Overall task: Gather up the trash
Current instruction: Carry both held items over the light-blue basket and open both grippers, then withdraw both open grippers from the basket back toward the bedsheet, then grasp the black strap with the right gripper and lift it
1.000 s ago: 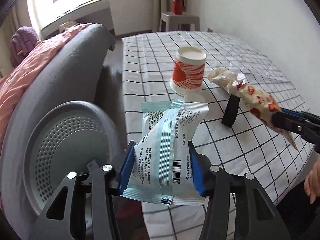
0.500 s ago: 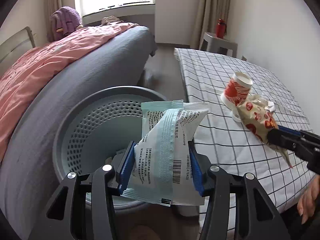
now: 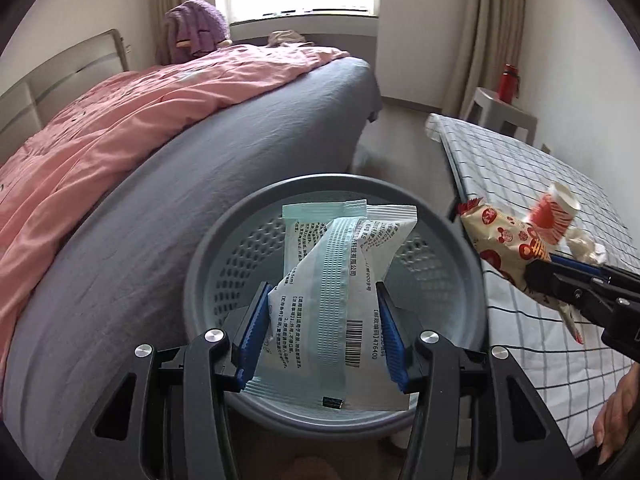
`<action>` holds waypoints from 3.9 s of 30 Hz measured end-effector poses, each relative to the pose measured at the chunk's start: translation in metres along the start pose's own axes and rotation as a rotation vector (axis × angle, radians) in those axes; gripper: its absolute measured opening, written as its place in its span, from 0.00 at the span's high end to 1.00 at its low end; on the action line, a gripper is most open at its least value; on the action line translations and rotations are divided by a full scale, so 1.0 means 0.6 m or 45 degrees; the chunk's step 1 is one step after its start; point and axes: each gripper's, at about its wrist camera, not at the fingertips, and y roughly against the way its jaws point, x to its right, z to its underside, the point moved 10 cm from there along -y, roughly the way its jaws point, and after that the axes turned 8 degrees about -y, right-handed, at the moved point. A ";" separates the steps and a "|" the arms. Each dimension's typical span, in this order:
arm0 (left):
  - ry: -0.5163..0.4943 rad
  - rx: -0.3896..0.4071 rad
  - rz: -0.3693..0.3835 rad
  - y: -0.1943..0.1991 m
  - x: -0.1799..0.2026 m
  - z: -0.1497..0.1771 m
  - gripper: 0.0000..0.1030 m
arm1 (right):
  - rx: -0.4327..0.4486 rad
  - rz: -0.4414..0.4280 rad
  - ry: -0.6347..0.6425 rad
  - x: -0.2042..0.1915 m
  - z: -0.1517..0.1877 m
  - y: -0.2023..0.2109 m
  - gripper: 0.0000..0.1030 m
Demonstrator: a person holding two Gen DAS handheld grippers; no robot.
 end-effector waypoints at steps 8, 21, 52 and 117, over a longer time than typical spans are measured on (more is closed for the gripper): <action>0.056 -0.064 -0.063 -0.033 -0.042 0.008 0.52 | -0.034 -0.037 0.059 -0.034 -0.017 -0.060 0.70; 0.080 -0.078 -0.083 -0.046 -0.045 0.008 0.50 | -0.056 -0.054 0.063 -0.033 -0.017 -0.089 0.62; 0.108 -0.070 -0.145 -0.036 -0.062 0.007 0.29 | -0.005 -0.043 0.077 -0.036 -0.015 -0.067 0.43; -0.105 0.035 0.070 -0.008 0.194 -0.040 0.21 | 0.029 0.612 -0.316 0.369 0.056 0.080 0.33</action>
